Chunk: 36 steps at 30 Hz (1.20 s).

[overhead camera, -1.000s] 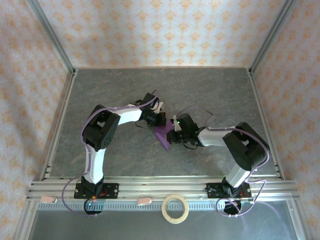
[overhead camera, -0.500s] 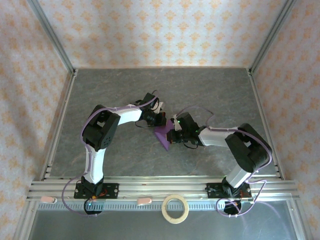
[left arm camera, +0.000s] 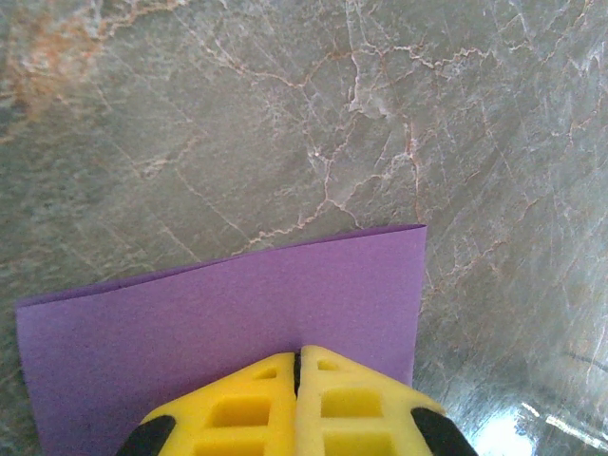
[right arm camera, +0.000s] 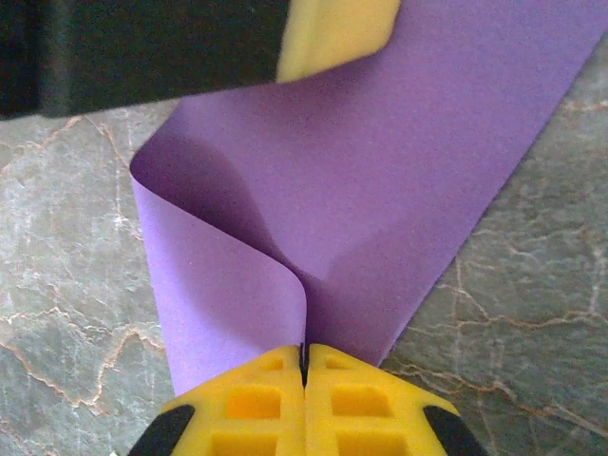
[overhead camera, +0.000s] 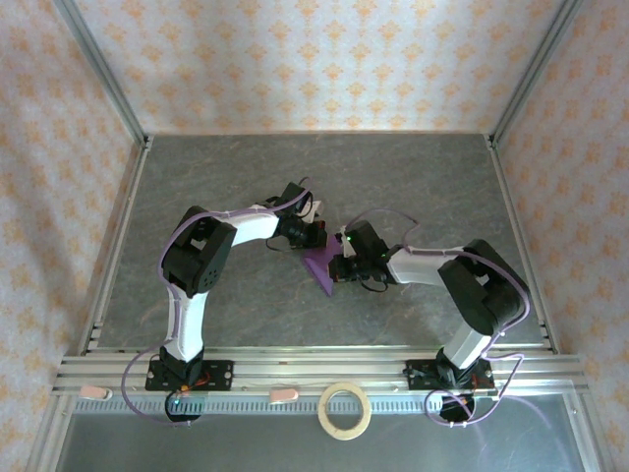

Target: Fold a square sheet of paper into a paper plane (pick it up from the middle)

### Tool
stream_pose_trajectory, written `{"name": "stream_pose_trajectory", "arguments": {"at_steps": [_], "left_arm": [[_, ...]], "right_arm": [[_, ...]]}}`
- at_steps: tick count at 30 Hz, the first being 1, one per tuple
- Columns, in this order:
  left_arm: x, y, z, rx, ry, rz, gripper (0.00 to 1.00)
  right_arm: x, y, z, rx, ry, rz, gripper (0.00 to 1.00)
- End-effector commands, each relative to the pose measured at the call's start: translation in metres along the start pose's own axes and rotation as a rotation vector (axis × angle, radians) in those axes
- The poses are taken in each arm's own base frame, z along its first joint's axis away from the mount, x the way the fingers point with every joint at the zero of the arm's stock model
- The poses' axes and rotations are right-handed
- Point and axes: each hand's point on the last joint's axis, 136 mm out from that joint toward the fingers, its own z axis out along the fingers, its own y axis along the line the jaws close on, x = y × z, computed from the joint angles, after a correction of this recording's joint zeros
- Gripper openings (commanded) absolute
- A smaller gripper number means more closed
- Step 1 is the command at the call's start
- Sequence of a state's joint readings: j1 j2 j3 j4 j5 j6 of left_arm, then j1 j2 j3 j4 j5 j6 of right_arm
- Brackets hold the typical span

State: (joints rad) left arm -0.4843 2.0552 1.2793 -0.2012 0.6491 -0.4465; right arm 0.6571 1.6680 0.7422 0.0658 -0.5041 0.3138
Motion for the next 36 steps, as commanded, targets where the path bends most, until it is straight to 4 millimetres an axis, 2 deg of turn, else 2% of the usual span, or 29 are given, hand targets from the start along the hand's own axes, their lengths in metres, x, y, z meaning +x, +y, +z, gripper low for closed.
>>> {"name": "stream_pose_trajectory", "arguments": {"at_steps": [1, 19, 36], "left_arm": [[0.023, 0.033, 0.008, -0.116, 0.056, -0.041, 0.01], [0.023, 0.034, 0.009, -0.116, 0.059, -0.041, 0.01], [0.025, 0.034, 0.009, -0.117, 0.064, -0.038, 0.01]], "right_arm": [[-0.009, -0.005, -0.001, 0.035, -0.011, 0.011, 0.00], [-0.011, 0.003, -0.012, 0.017, -0.025, 0.024, 0.00], [-0.006, -0.004, -0.005, 0.039, 0.000, 0.049, 0.00]]}}
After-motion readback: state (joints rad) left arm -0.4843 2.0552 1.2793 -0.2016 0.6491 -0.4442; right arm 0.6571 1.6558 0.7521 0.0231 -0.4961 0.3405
